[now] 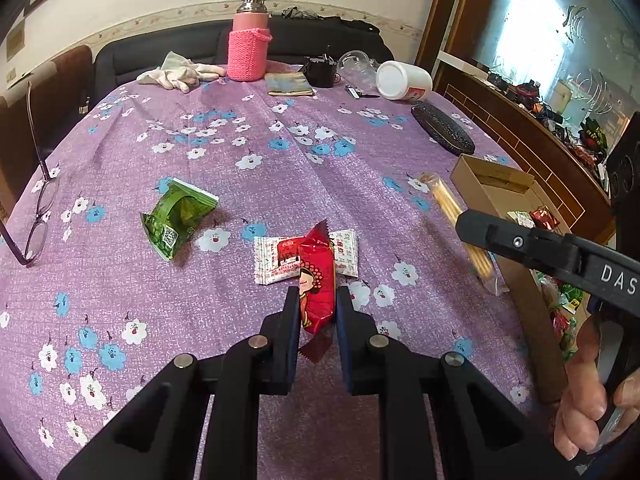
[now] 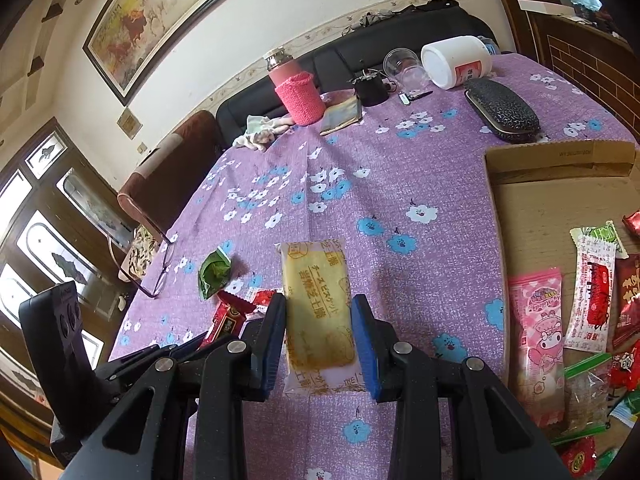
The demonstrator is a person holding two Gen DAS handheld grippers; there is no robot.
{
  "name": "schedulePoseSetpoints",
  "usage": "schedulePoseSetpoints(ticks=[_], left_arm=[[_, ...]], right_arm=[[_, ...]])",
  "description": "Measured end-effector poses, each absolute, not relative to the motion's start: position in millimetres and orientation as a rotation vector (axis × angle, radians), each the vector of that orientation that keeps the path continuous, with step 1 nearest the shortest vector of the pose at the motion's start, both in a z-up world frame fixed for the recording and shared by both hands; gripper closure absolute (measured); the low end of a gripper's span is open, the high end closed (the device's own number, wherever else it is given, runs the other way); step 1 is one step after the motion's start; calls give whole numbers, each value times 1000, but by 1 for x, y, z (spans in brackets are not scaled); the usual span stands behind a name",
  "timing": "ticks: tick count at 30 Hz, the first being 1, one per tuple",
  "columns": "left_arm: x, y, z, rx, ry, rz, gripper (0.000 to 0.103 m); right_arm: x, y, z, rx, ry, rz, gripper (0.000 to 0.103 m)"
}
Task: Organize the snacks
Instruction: 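Carry both packets over the cardboard box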
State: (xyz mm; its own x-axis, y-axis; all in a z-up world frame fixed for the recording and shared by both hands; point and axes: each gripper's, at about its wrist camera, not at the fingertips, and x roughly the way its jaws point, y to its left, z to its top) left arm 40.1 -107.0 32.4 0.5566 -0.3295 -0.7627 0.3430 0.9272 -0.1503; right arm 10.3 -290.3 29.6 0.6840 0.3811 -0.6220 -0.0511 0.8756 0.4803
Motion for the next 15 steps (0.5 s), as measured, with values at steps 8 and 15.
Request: schedulePoseSetpoints(ticks=[8, 15], left_arm=[[38, -109, 33, 21, 890, -405, 87], [36, -111, 33, 29, 886, -410, 87]], right_arm=[[9, -294, 33, 463, 771, 252, 67], [8, -298, 36, 468, 761, 247, 67]])
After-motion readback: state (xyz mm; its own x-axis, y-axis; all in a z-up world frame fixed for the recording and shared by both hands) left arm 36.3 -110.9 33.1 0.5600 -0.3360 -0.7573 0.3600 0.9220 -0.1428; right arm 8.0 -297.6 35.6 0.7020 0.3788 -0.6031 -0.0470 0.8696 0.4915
